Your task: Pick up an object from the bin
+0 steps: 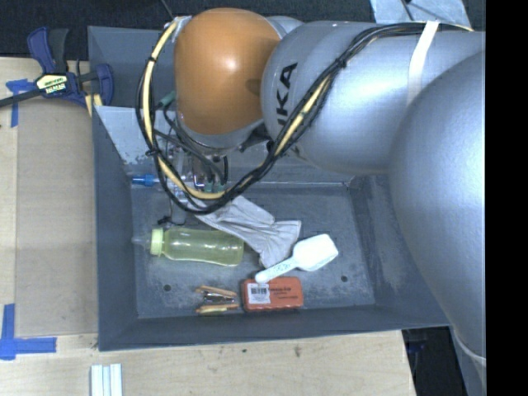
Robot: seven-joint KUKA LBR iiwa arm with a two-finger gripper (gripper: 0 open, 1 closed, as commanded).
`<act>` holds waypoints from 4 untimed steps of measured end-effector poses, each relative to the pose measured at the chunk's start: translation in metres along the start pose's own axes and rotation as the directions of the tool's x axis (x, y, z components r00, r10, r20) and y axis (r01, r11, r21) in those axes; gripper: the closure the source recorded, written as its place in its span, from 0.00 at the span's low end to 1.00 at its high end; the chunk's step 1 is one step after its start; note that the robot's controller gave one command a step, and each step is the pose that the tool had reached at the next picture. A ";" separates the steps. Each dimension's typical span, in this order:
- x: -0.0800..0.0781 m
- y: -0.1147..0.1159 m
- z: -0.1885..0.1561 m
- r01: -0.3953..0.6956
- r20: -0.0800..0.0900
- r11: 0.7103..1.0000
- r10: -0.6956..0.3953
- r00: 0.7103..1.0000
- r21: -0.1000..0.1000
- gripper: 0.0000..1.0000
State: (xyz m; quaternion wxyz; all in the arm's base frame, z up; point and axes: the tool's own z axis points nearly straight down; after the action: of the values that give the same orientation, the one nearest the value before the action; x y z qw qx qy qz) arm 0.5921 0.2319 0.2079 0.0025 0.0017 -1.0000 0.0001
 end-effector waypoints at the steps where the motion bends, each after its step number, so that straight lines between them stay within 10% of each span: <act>1: -0.002 -0.001 -0.006 -0.003 0.008 1.000 0.003 1.000 -0.002 0.00; 3: 0.017 -0.019 0.112 0.094 0.001 0.996 -0.094 0.996 -0.001 0.00; 4: 0.012 -0.030 0.089 0.022 0.009 1.000 -0.022 1.000 -0.002 0.00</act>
Offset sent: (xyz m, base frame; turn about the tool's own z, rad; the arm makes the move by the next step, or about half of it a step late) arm -0.0283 -0.0300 -0.1379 -0.1329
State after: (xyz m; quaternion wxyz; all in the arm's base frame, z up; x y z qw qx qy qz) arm 0.5793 0.2015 0.1186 -0.0020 0.0126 -0.9999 -0.0012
